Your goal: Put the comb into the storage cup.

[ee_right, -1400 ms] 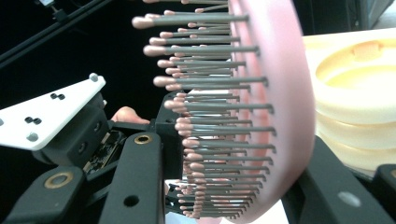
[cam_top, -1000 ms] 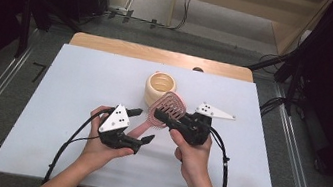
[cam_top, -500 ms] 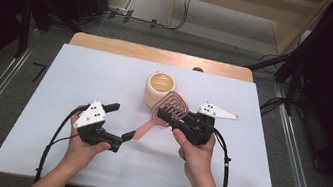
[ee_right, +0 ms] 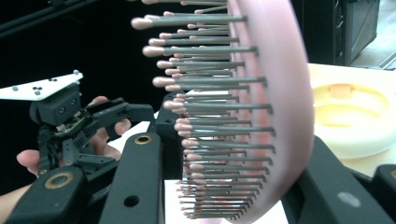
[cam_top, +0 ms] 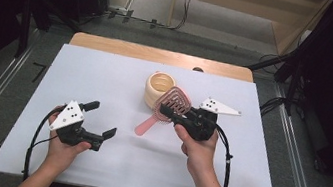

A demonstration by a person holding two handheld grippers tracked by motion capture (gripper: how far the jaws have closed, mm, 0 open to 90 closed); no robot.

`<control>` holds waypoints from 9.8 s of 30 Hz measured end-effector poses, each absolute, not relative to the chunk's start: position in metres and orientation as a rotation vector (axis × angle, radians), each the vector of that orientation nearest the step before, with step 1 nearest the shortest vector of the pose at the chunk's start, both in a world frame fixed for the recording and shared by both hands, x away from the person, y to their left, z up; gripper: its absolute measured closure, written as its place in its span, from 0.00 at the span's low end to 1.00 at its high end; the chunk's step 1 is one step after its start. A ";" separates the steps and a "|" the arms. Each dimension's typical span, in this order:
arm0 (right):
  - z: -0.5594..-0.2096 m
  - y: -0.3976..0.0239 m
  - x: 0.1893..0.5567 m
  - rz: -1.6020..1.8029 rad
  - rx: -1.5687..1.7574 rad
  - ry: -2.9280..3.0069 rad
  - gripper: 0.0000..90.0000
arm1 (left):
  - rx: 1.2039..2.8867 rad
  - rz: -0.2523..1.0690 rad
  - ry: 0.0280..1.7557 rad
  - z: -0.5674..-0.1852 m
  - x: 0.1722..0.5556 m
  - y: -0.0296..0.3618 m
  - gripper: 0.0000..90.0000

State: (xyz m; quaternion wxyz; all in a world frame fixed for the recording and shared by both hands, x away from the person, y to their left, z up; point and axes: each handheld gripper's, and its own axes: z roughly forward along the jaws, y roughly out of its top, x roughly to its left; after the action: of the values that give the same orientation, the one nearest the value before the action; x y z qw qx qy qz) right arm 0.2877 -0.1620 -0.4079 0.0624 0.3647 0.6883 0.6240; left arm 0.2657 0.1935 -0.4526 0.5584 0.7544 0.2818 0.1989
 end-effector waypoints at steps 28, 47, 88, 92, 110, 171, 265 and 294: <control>-0.390 -0.165 0.301 1.840 1.089 2.052 0.68 | 1.737 0.561 0.735 -0.459 0.255 0.247 0.00; -0.375 -0.165 0.317 1.838 1.036 2.030 0.68 | 1.722 0.591 0.787 -0.466 0.249 0.279 0.00; -0.347 -0.187 0.354 1.752 1.084 1.919 0.68 | 1.705 0.610 0.848 -0.476 0.249 0.301 0.00; -0.345 -0.189 0.358 1.745 1.089 1.910 0.68 | 1.707 0.609 0.848 -0.476 0.249 0.301 0.00; -0.347 -0.191 0.375 1.731 1.121 1.878 0.68 | 1.707 0.607 0.840 -0.477 0.249 0.300 0.00; -0.393 -0.156 0.405 1.633 1.172 1.994 0.68 | 1.706 0.608 0.830 -0.477 0.247 0.298 0.00; -0.433 -0.169 0.410 1.496 1.354 1.986 0.16 | 1.716 0.613 0.825 -0.477 0.247 0.296 0.00; -0.433 -0.184 0.370 1.407 1.182 2.036 0.00 | 1.716 0.608 0.820 -0.476 0.246 0.295 0.00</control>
State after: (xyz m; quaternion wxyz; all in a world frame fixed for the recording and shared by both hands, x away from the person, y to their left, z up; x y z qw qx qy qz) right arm 0.3699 -0.1843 -0.4329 0.1983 0.4225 0.7276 0.5027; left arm 0.2459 0.2947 -0.4761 0.5418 0.7223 0.3451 0.2560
